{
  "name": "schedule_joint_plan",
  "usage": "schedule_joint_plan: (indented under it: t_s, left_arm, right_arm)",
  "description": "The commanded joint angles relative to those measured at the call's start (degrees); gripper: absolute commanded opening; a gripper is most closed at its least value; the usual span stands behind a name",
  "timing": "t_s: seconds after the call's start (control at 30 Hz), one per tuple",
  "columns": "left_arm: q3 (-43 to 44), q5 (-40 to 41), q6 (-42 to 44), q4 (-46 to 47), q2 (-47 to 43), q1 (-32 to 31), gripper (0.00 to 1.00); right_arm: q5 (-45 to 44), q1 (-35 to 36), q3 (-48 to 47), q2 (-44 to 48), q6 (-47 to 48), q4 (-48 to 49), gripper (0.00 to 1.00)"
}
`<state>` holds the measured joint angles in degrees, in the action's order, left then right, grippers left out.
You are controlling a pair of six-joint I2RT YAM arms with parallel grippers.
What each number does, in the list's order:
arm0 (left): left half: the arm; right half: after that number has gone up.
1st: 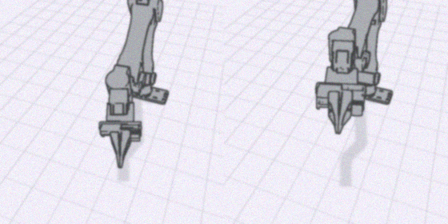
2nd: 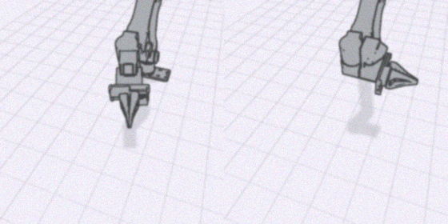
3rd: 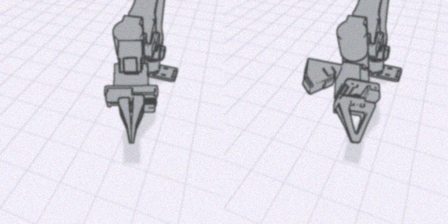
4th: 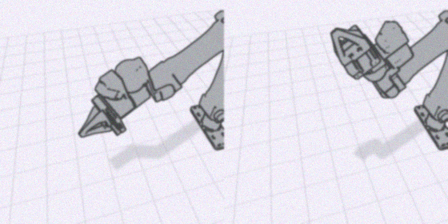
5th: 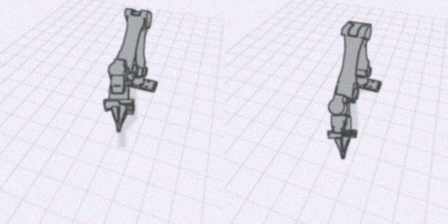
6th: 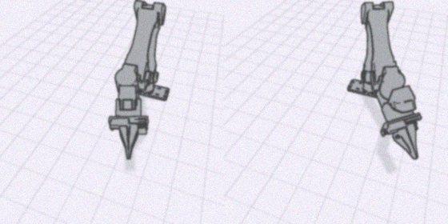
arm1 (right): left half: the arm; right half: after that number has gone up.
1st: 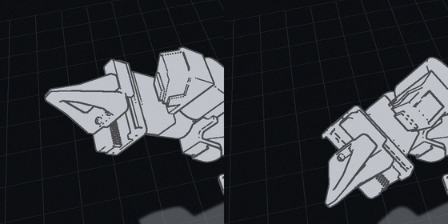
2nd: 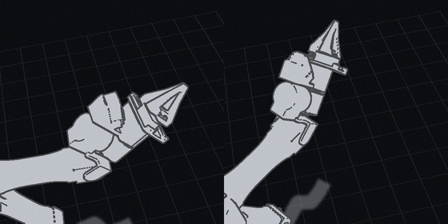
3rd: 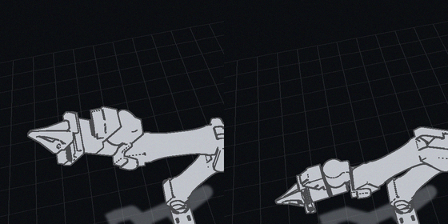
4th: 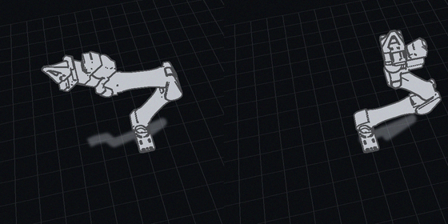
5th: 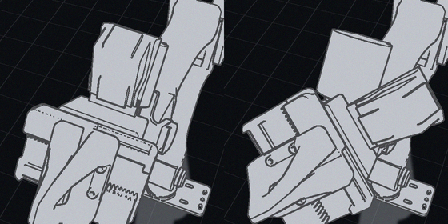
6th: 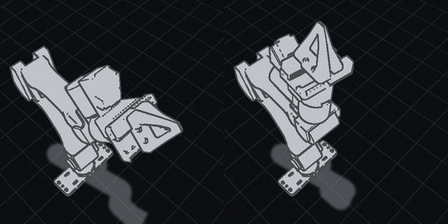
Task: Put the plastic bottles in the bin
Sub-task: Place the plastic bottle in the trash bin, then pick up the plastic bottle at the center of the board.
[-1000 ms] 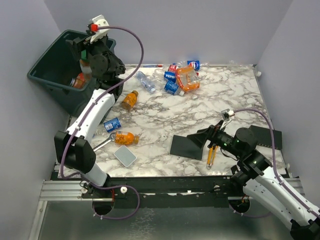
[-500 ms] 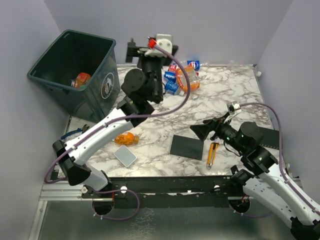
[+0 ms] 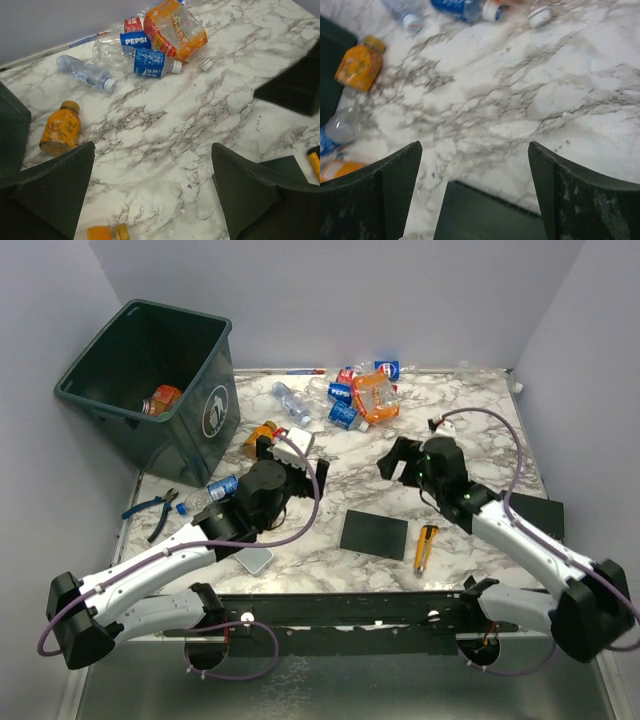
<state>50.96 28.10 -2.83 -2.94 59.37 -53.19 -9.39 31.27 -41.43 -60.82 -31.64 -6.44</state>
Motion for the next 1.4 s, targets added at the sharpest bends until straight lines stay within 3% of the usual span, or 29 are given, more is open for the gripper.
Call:
schedule_joint_plan:
  t_s: [0.0, 0.17, 0.33, 0.47, 0.8, 1.0, 1.2, 1.37]
  left_arm:
    - [-6.2, -2.3, -6.4, -0.4, -6.7, 0.5, 0.99]
    - [-12.9, 0.9, -7.5, 1.3, -10.1, 0.7, 0.99]
    - [-13.7, 0.7, -7.0, 1.4, -11.2, 0.8, 0.99]
    - [-13.9, -0.8, -8.1, 1.5, -11.3, 0.8, 0.99]
    - [-14.1, -1.1, -7.9, 1.5, -10.8, 0.8, 0.99]
    - [-14.1, -0.8, -7.6, 1.6, -10.0, 0.8, 0.99]
    - [-14.3, 0.1, -7.1, 1.6, -10.4, 0.8, 0.99]
    - [-14.3, 0.4, -7.2, 1.5, -10.6, 0.8, 0.99]
  right_arm:
    - [-3.9, -7.2, -4.3, -12.0, -5.6, 12.3, 0.89]
    - [-7.3, -9.4, -8.7, -27.6, 0.4, 25.9, 0.81]
    - [-7.1, -10.2, -19.9, -43.7, 10.5, 22.0, 0.74]
    - [-8.5, -10.3, -26.9, -50.9, 15.2, 16.7, 0.73]
    - [-7.8, -11.8, -33.4, -59.0, 19.9, 14.8, 0.69]
    - [-5.7, -12.2, -38.4, -62.7, 22.8, 13.6, 0.6]
    - [-3.6, -12.2, -40.5, -64.3, 22.4, 12.1, 0.46]
    - [-2.6, -12.2, -39.0, -61.8, 21.2, 11.3, 0.2]
